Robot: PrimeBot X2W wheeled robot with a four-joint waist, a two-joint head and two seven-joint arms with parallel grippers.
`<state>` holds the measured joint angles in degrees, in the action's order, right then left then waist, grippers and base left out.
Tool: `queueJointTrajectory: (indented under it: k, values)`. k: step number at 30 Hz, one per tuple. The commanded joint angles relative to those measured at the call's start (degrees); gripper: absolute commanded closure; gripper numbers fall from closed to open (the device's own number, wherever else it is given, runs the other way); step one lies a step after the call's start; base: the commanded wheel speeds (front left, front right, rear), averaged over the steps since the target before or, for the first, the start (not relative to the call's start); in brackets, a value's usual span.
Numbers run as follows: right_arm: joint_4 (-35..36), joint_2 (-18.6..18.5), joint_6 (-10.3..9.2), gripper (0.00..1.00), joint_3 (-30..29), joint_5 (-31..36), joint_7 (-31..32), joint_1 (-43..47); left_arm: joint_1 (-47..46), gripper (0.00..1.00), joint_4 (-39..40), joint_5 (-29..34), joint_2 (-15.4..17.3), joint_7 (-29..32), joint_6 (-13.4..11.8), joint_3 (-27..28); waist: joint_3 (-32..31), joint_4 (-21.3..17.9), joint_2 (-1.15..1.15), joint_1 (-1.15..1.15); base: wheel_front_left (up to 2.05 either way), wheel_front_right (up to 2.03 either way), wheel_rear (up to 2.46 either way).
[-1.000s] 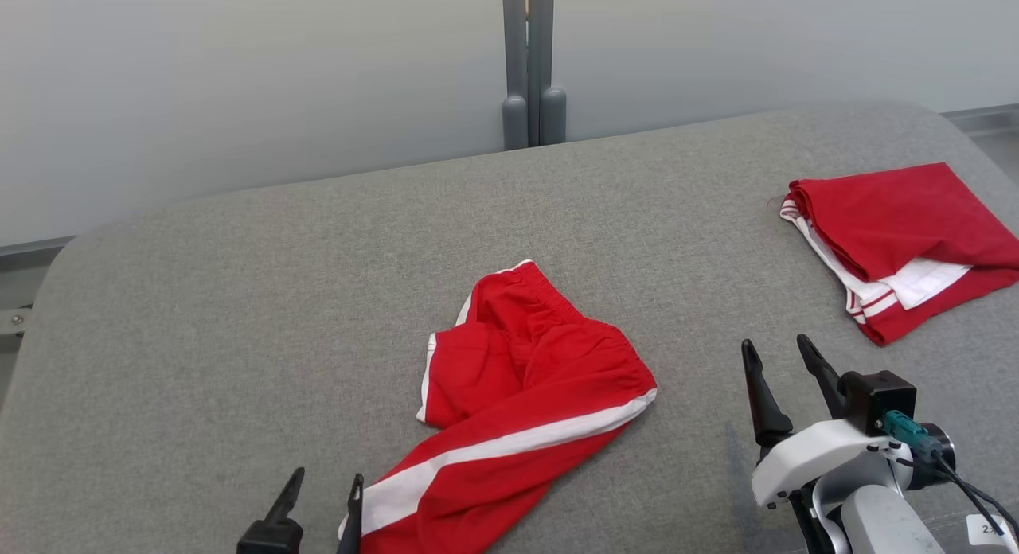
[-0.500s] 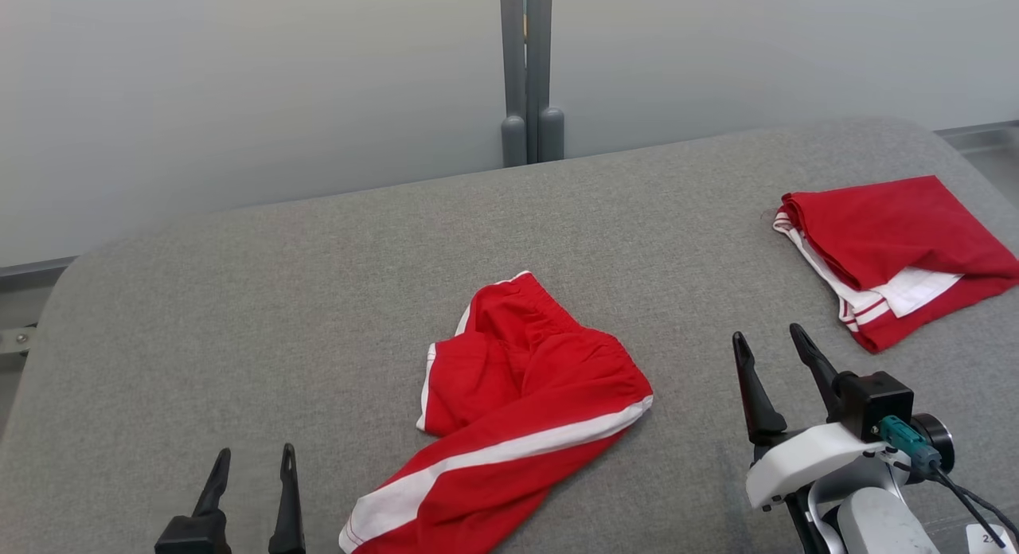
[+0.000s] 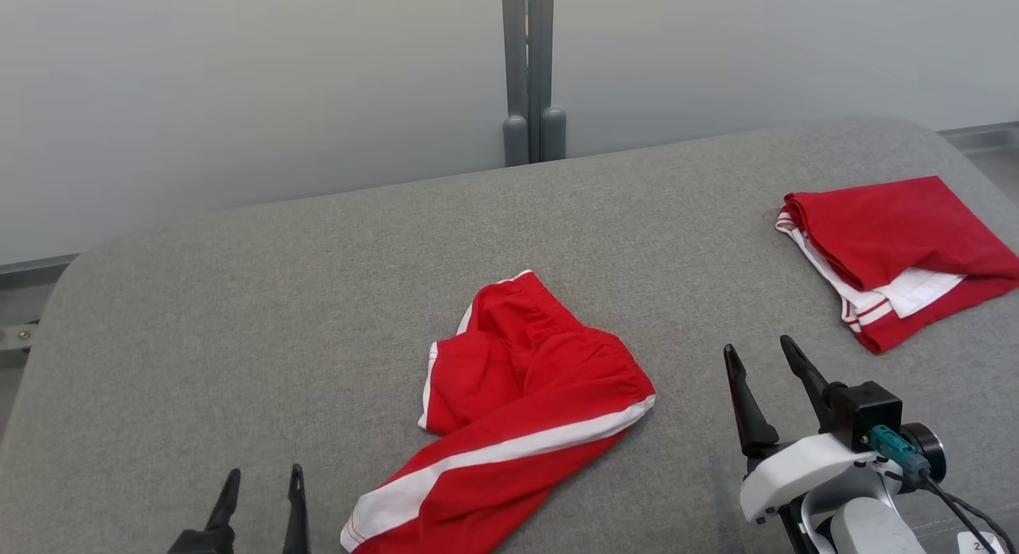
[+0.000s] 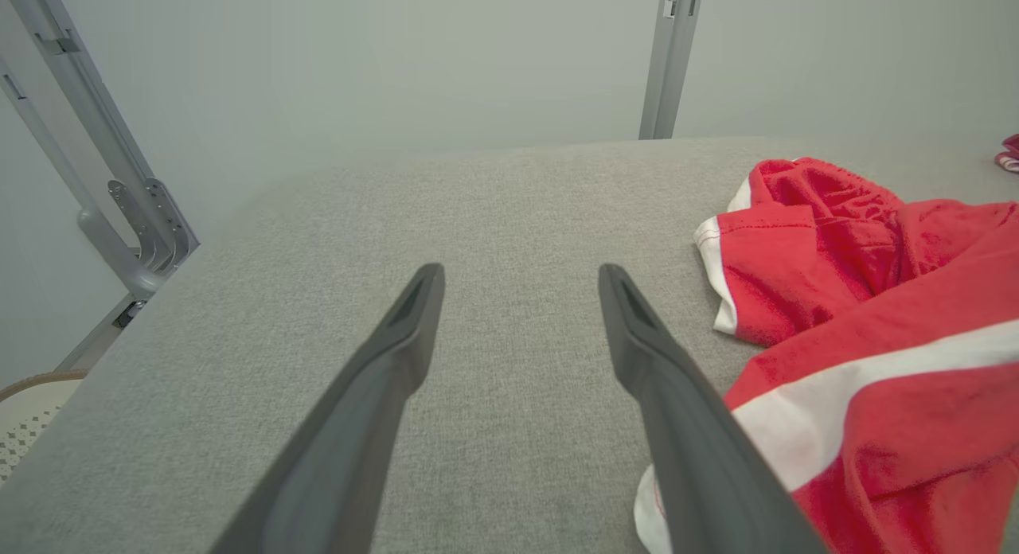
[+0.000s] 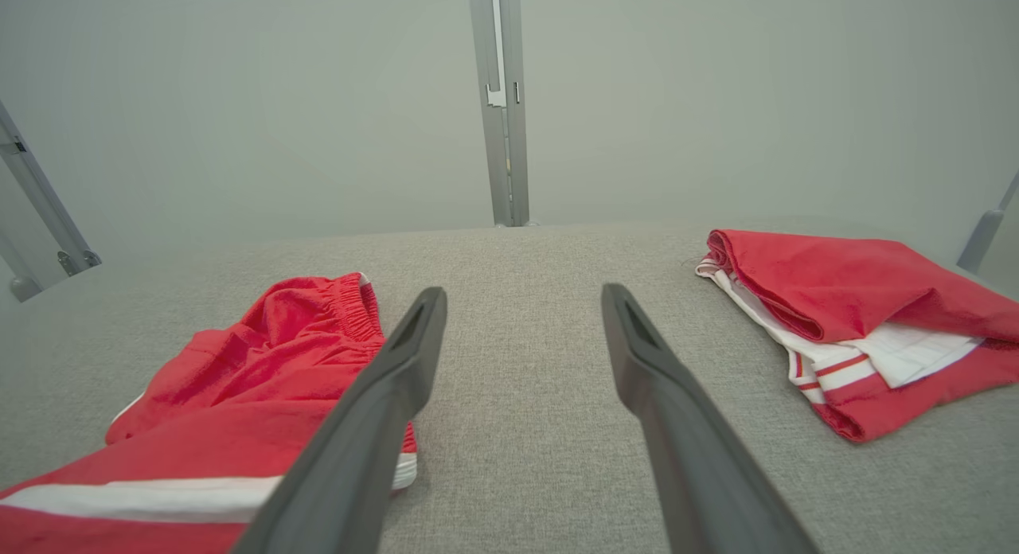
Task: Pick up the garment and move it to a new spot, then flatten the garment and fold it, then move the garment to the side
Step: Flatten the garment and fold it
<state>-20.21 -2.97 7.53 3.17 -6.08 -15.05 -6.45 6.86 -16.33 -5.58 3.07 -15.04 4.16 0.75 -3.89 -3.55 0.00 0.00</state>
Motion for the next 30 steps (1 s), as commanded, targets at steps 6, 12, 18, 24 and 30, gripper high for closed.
queueJointTrajectory:
  k: [6, 12, 18, 24, 30]
  values:
    - [-1.17, -0.18, -0.08, 0.0, 0.79, -0.18, -0.13, -1.14, -0.98, 0.0, -8.95, -4.38, -0.12, -0.16, 2.29, -4.78, 2.19, 0.73, 0.0, 0.0, 0.0, 0.0, 0.0]
    - [-1.5, -0.43, -0.09, 0.0, 0.93, -0.11, -0.13, -1.44, -2.61, 0.0, -14.75, -8.77, -0.06, -0.16, 3.02, -9.12, 2.98, 0.8, 0.0, 0.0, 0.0, 0.0, 0.0]
    - [-1.73, -0.92, -0.09, 0.0, 1.37, -0.3, -0.13, -1.92, -4.68, 0.0, -19.26, -12.47, -0.06, -0.16, 3.31, -11.3, 3.68, 0.42, 0.0, 0.0, 0.0, 0.0, 0.0]
    - [-1.91, -1.55, -0.09, 0.0, 1.53, -0.81, -0.13, -2.26, -6.2, 0.1, -22.24, -17.92, -0.1, -0.03, 3.39, -13.54, 4.07, -0.27, 0.0, 0.0, 0.0, 0.0, 0.0]
    - [-1.96, -1.67, -0.09, 0.0, 1.38, -0.96, -0.13, -2.23, -7.41, 0.15, -22.63, -22.66, -0.12, -0.01, 3.42, -17.53, 4.02, -0.67, 0.0, 0.0, 0.0, 0.0, 0.0]
